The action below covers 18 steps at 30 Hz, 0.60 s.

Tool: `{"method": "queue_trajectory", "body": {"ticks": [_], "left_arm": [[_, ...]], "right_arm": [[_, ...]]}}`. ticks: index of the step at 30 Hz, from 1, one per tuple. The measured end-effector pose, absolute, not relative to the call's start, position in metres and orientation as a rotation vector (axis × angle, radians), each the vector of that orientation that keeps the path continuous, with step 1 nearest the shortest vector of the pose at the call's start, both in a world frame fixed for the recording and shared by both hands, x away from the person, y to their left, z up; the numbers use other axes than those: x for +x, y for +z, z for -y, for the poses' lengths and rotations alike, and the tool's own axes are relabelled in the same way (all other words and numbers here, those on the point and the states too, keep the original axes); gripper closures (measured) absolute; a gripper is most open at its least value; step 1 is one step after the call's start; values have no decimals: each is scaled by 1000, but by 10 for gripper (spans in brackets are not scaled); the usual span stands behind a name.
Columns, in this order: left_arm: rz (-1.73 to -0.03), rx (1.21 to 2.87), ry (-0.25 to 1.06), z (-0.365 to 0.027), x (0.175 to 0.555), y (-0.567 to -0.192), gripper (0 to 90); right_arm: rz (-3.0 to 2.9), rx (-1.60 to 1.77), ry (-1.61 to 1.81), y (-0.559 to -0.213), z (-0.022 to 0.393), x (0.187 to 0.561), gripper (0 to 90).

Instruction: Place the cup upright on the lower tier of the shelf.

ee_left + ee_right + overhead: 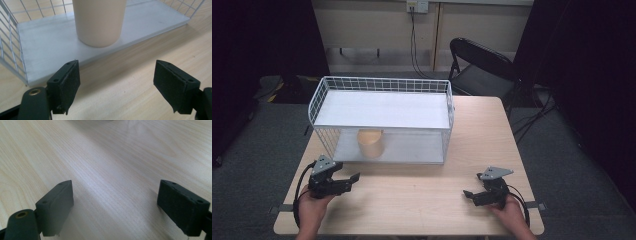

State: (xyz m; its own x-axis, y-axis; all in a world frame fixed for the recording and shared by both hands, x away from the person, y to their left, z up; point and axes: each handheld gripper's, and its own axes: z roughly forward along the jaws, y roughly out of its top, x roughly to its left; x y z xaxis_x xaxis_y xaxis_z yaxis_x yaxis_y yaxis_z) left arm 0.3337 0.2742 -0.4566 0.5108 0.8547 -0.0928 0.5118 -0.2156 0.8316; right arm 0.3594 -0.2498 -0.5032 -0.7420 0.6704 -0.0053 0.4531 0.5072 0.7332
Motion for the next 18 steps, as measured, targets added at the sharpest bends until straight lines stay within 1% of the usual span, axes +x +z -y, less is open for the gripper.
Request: {"method": "queue_trajectory", "body": {"ticks": [9,12,18], "left_arm": [[-1150,1908,498,-291,325,-465,210],[-1143,1932,519,-295,323,-468,209],[-1158,1927,502,-306,317,-474,209]], "right_arm": [[-2464,945,1072,-503,250,359,129],[-2464,945,1072,-503,250,359,129],[-2464,945,1072,-503,250,359,129]]}}
